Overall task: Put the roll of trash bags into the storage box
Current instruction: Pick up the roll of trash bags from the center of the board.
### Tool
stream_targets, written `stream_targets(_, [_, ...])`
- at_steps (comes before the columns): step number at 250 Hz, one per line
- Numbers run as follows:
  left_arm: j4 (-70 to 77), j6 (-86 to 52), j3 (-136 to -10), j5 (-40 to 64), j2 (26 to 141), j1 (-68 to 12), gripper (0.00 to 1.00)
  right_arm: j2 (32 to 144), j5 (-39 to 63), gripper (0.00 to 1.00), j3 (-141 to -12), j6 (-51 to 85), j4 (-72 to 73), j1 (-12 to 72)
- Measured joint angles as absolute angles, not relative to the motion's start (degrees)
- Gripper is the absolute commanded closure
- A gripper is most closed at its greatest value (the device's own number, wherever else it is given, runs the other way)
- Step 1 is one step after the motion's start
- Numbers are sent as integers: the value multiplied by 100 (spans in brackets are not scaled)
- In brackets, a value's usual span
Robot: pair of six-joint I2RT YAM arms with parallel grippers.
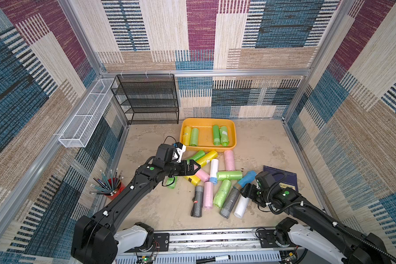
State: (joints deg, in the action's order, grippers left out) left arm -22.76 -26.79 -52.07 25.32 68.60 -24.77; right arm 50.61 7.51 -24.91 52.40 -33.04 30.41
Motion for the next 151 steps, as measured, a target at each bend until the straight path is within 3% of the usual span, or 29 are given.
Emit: stream_targets(151, [-2274, -2676, -5207, 2445, 7006, -2477, 0, 5308, 838, 36, -2362, 5426, -3183, 3264])
